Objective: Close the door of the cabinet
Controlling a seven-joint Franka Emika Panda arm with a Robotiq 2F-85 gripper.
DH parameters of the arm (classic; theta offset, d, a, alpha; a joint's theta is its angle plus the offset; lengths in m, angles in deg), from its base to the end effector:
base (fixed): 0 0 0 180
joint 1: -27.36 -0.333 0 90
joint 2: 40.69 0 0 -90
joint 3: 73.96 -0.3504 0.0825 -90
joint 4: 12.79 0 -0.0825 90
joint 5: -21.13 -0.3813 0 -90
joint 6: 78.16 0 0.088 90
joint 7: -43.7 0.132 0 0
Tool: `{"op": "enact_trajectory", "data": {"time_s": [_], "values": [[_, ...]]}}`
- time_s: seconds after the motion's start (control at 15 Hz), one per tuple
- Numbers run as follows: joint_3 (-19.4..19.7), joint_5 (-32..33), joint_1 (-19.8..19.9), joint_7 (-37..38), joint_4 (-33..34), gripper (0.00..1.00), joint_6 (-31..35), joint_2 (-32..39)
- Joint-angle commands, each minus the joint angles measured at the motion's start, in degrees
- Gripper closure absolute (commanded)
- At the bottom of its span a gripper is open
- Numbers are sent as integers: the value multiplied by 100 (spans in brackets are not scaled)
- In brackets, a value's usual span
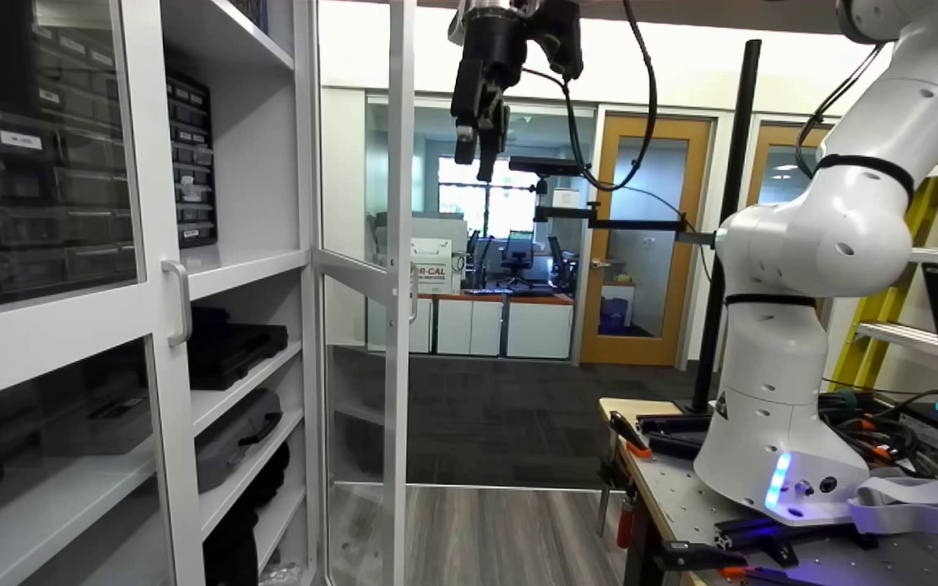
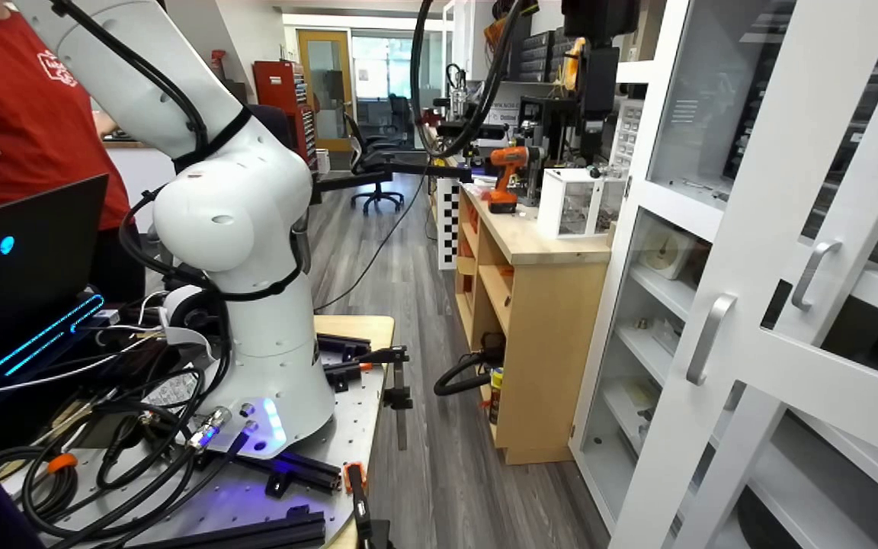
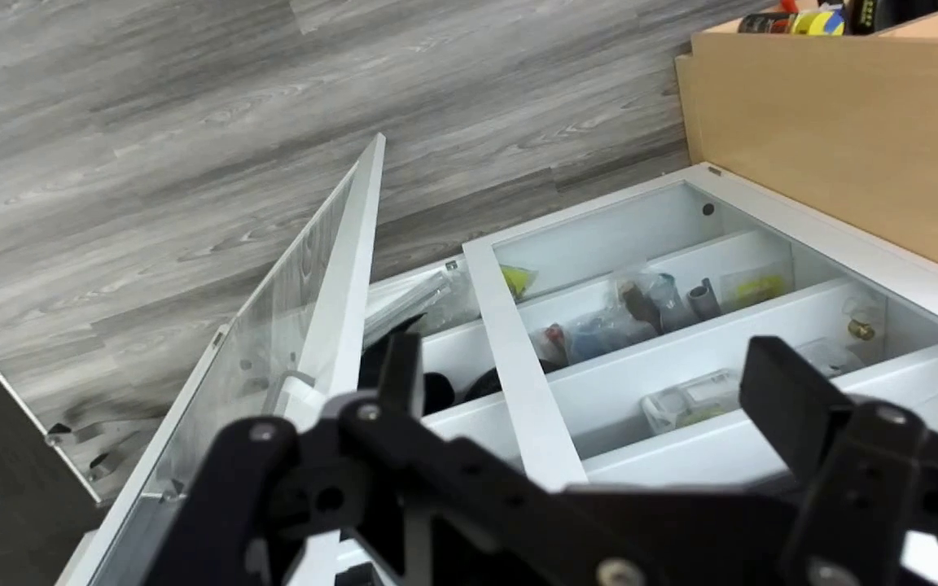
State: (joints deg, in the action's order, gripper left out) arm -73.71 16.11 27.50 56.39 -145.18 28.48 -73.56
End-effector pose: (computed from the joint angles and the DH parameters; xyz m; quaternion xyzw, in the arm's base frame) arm 0.3726 0.0060 0.5707 -0.9895 0.1231 -0.0569 0.0503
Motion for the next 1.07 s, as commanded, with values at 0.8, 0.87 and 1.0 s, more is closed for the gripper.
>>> {"op": "enact_trajectory", "data": {"time_s": [0.8,0.87,1.0], "values": [[652,-26,208,-1743,-584,0,570,-136],[651,-26,208,-1745,-583,0,570,-132],[651,-26,208,-1745,-583,0,570,-132]]}}
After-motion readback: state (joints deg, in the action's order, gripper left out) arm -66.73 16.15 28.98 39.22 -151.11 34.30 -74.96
